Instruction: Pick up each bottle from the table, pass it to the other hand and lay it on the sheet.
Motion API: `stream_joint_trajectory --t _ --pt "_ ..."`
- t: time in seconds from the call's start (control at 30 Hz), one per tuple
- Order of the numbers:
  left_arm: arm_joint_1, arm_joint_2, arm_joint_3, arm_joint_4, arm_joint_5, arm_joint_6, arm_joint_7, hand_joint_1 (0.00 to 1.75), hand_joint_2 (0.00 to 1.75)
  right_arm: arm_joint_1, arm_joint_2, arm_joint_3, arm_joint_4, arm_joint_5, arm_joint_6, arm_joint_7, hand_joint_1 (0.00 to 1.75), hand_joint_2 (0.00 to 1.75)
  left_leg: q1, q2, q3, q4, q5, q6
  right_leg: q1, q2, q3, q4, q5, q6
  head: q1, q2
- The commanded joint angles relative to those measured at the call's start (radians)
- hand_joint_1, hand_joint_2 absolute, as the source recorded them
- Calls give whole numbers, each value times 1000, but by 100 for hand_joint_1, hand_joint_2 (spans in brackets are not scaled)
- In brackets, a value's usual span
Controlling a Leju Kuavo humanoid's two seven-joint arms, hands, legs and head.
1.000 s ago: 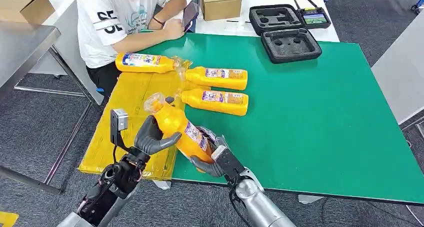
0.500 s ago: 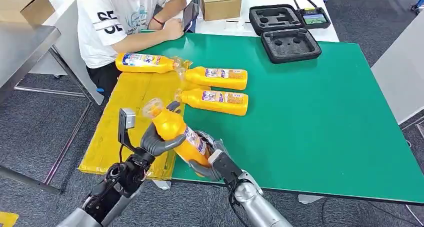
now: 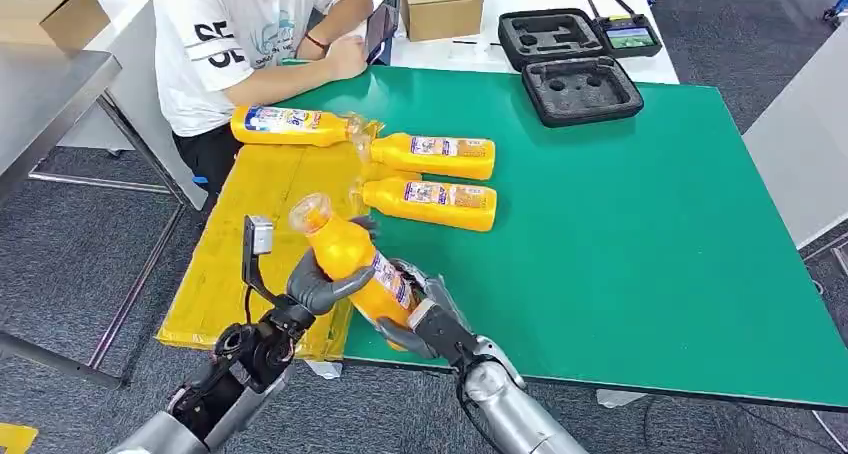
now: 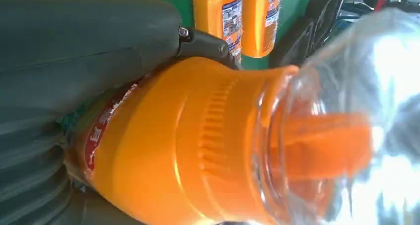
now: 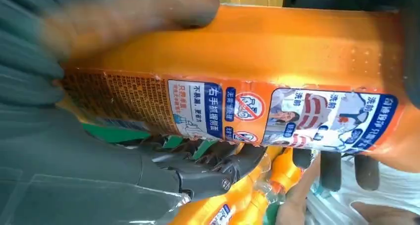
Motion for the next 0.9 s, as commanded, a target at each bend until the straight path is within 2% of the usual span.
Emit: stream_joint_trajectory --t 0.03,0.13,0.17,0.37,0.4,0.43,0.5,0.53,0.63,0.67,0.7,0.8,0.9 --pt "-30 -18 -41 3 57 11 14 175 175 -52 11 31 96 78 -86 42 175 175 0 0 3 1 -2 1 0 -1 4 0 -2 -1 0 0" --pt "-30 -20 -42 -1 57 11 14 175 175 -51 13 31 96 78 -87 43 175 175 0 -1 1 0 -1 1 0 -1 2 0 -1 -1 0 0" --pt "-30 -20 -42 -1 57 11 14 175 175 -51 13 31 96 78 -87 43 175 175 0 -1 6 2 -4 2 1 -3 7 1 -4 -2 0 0" --pt "3 -21 -27 -63 72 31 -3 175 175 -48 15 39 94 131 -134 67 171 175 0 -1 3 0 -2 1 0 -2 4 0 -2 -1 0 0" --pt "20 -23 -20 -90 71 51 -7 175 175 -45 17 37 93 150 -166 81 35 175 0 -1 2 0 -1 1 0 -1 3 -1 -1 -1 0 0" --pt "29 -22 -19 -104 68 64 -6 175 175 -42 19 28 91 147 -172 82 0 175 0 -1 4 0 -2 1 0 -2 4 0 -2 -1 0 0" --pt "45 -23 -9 -124 60 97 -12 175 175 -40 22 22 89 154 -192 87 0 175 0 -1 4 0 -2 1 1 -2 5 0 -2 -1 0 0" --pt "57 -23 3 -137 57 125 -20 175 175 -35 24 13 80 152 -207 89 0 0 0 -1 3 0 -2 1 0 -2 4 0 -2 -1 0 0" --pt "69 -22 36 -156 45 176 -40 175 175 -27 24 2 52 163 -275 84 0 0 0 0 2 0 -1 1 0 -1 2 0 -1 -1 0 0" --pt "70 -22 54 -162 43 198 -51 175 175 -19 21 -6 22 160 -310 67 0 0 0 0 7 2 -5 2 1 -2 8 1 -4 -2 0 0" --pt "69 -21 68 -165 34 215 -68 175 175 -16 19 -9 6 168 -350 61 0 0 0 0 2 0 -1 1 0 -1 2 0 -1 -1 0 0" --pt "64 -16 100 -175 24 230 -84 175 175 -13 11 -18 -38 144 -348 56 0 0 0 0 1 1 -1 1 0 -1 2 0 -1 -1 0 0" --pt "43 -27 168 -185 -25 313 -151 175 175 -1 2 -25 -115 130 -413 37 0 0 0 0 4 1 -2 1 1 -1 4 0 -2 -2 0 0"
